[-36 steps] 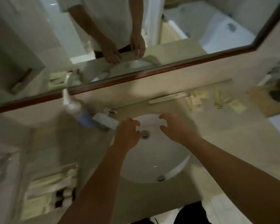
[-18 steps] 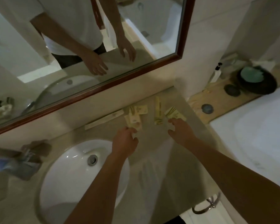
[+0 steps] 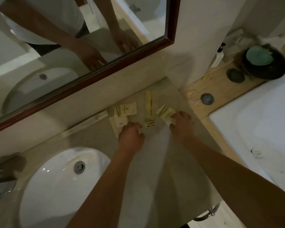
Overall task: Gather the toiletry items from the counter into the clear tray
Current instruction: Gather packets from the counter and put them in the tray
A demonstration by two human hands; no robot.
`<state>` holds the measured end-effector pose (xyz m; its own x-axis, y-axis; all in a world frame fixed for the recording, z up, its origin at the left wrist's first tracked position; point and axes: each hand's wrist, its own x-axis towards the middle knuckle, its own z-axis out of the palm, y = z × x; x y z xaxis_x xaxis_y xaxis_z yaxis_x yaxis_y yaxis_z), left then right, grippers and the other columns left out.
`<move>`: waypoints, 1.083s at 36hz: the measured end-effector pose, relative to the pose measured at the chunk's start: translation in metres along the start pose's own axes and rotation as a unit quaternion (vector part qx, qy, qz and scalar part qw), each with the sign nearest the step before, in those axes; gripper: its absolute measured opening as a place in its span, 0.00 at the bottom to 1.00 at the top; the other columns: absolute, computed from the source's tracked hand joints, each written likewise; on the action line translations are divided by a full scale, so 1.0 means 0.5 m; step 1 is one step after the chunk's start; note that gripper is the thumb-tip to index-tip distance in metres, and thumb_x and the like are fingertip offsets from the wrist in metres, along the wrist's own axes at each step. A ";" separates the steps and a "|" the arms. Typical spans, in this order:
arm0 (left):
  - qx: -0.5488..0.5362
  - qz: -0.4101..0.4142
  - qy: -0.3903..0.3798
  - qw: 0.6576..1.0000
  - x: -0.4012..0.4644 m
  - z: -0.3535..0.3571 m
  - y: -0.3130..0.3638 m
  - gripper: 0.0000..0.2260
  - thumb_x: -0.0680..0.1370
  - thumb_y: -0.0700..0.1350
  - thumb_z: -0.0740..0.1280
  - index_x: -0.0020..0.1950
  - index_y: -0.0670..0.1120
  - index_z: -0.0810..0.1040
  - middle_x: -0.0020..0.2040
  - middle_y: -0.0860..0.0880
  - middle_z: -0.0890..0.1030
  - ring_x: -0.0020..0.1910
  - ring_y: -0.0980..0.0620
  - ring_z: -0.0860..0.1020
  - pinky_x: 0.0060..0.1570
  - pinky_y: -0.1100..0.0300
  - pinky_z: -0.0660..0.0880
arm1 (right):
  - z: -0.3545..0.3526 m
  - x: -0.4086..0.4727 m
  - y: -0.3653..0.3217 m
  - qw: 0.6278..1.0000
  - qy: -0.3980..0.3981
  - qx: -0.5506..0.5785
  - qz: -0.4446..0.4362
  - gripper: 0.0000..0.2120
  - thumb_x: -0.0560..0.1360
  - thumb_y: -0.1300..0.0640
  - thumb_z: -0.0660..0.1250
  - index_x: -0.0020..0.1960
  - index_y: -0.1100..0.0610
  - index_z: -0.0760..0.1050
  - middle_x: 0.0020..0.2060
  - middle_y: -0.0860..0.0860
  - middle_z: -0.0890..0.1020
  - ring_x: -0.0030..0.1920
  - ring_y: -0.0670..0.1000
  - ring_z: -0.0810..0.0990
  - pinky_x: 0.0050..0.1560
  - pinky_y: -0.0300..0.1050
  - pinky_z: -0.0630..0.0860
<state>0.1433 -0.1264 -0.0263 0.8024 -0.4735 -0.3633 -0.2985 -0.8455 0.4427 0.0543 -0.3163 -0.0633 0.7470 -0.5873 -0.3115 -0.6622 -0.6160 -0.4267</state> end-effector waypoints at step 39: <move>0.062 -0.123 0.084 0.987 0.152 0.092 0.110 0.18 0.71 0.50 0.68 0.57 0.44 0.73 0.55 0.41 0.77 0.54 0.38 0.76 0.51 0.46 0.76 | -0.070 0.014 0.047 0.975 0.007 0.208 0.074 0.04 0.73 0.56 0.63 0.47 0.49 0.75 0.41 0.48 0.80 0.37 0.47 0.78 0.32 0.43 0.73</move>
<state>0.1640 -0.2203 -0.0671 0.9298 -0.2112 -0.3015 -0.1362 -0.9583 0.2512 0.0419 -0.3529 -0.0458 0.6423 -0.6627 -0.3851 -0.6794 -0.2597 -0.6862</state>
